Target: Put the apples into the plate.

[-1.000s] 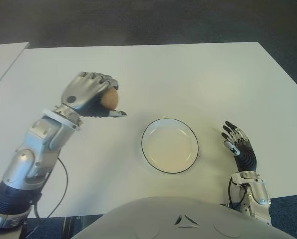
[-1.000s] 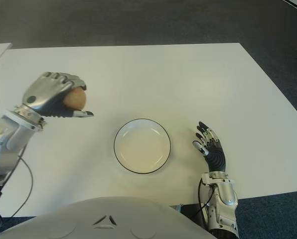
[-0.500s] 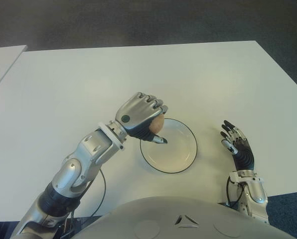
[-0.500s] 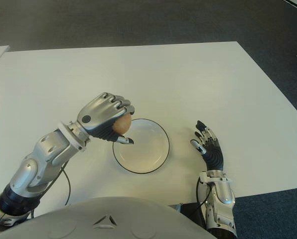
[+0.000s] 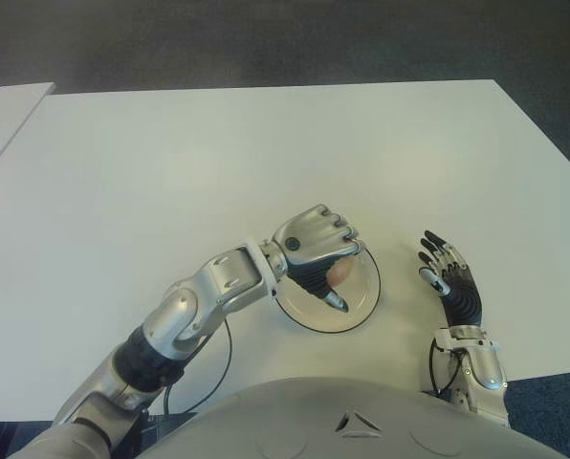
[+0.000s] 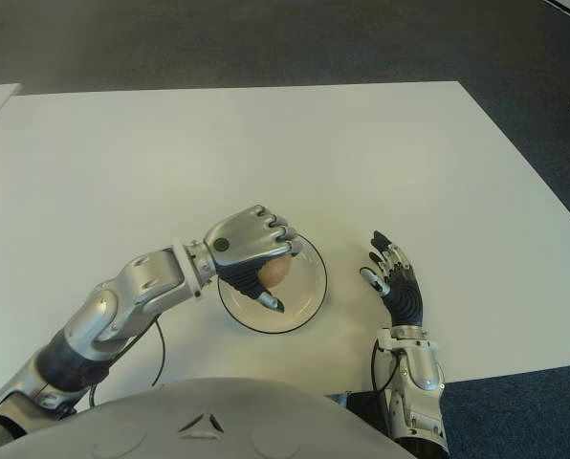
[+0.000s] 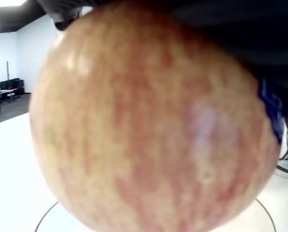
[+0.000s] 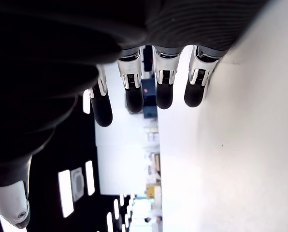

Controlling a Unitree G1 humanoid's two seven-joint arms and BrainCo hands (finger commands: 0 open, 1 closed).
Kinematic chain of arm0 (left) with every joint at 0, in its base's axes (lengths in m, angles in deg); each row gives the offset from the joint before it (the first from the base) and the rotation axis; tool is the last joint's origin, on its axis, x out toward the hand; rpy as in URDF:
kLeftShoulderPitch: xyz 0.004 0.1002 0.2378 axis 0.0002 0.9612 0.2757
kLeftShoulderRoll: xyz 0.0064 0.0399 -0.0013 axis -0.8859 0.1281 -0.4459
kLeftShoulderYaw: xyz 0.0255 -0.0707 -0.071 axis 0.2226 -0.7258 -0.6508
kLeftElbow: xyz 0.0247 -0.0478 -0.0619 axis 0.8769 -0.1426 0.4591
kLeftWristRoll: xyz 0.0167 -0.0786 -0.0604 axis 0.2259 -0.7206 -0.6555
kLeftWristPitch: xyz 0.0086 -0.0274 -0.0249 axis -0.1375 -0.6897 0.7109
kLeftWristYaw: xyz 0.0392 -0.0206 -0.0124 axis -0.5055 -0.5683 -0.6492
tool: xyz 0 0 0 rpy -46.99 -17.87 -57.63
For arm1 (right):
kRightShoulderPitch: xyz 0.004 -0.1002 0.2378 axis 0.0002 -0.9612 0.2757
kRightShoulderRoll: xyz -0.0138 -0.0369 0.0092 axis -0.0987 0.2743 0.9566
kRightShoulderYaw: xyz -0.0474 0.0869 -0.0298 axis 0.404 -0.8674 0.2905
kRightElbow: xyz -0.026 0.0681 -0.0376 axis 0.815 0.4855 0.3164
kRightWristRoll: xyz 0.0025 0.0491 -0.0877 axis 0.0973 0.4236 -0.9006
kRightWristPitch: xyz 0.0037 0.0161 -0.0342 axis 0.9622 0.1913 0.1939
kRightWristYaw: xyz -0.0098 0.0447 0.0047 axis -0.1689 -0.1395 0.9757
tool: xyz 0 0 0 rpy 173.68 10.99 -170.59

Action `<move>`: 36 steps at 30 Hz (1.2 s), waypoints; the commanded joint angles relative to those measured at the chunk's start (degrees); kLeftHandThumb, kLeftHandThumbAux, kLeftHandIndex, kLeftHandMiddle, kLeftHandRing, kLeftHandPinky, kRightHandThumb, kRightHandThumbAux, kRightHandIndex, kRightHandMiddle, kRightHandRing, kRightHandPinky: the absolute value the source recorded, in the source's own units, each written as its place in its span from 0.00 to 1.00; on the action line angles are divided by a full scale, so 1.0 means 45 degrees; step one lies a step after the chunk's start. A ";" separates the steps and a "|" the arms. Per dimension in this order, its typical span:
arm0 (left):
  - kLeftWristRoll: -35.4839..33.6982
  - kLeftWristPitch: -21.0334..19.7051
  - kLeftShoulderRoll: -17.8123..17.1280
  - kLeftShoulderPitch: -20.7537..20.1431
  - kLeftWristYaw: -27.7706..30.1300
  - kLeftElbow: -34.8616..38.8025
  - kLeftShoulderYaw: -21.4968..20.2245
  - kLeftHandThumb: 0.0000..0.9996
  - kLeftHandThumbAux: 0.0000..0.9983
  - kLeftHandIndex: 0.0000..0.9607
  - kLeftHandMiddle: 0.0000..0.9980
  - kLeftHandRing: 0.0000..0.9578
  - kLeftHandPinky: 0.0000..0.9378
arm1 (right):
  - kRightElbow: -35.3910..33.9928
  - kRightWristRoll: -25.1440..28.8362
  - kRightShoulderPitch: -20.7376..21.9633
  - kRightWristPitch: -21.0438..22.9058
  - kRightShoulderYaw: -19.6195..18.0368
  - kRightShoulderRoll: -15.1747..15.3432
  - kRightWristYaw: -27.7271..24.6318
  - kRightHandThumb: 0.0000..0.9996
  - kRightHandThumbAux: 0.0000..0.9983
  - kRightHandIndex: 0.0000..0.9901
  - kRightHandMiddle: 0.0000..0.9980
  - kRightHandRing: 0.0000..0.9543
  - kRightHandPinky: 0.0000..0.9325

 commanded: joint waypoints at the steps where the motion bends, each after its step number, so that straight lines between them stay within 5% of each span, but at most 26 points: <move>1: 0.0258 0.0728 0.0219 -0.0650 -0.0866 -0.1444 0.0484 0.75 0.69 0.46 0.85 0.87 0.91 | 0.0639 -0.0493 -0.0730 0.0797 0.0544 -0.0526 0.0218 0.28 0.61 0.23 0.11 0.07 0.10; 12: 0.0840 0.1746 -0.0152 -0.0862 -0.2693 -0.2709 0.0542 0.73 0.69 0.46 0.82 0.88 0.91 | 0.0482 -0.0540 -0.0960 0.0852 0.0797 -0.0718 0.0311 0.29 0.60 0.26 0.09 0.03 0.08; 19: 0.1144 0.0956 0.0274 -0.0402 -0.2858 -0.2737 0.0428 0.72 0.69 0.46 0.81 0.89 0.92 | 0.0575 -0.0554 -0.0977 0.0712 0.0837 -0.0793 0.0332 0.30 0.60 0.24 0.10 0.04 0.09; 22: 0.1020 0.0595 0.0572 -0.0153 -0.3151 -0.2855 0.0374 0.71 0.69 0.45 0.77 0.82 0.81 | 0.0603 -0.0593 -0.0987 0.0676 0.0857 -0.0809 0.0366 0.30 0.60 0.25 0.10 0.05 0.09; 24: 0.0935 0.0399 0.0779 -0.0118 -0.3389 -0.3209 0.0417 0.47 0.51 0.37 0.48 0.49 0.51 | 0.0608 -0.0659 -0.1002 0.0677 0.0886 -0.0800 0.0387 0.29 0.60 0.25 0.11 0.05 0.08; 25: 0.0944 0.0316 0.0856 -0.0098 -0.3550 -0.3415 0.0434 0.37 0.44 0.25 0.31 0.31 0.33 | 0.0608 -0.0701 -0.1017 0.0661 0.0905 -0.0792 0.0388 0.28 0.60 0.24 0.11 0.05 0.08; 28: 0.1057 0.0259 0.0884 -0.0089 -0.3923 -0.3706 0.0460 0.23 0.32 0.09 0.10 0.10 0.11 | 0.0612 -0.0799 -0.1038 0.0619 0.0948 -0.0763 0.0378 0.26 0.60 0.23 0.11 0.05 0.08; 36: 0.1015 0.0677 0.0499 -0.0160 -0.4997 -0.3680 0.0283 0.15 0.23 0.00 0.00 0.00 0.01 | 0.0507 -0.1449 -0.1094 0.0764 0.1060 -0.0625 0.0703 0.18 0.62 0.17 0.09 0.04 0.05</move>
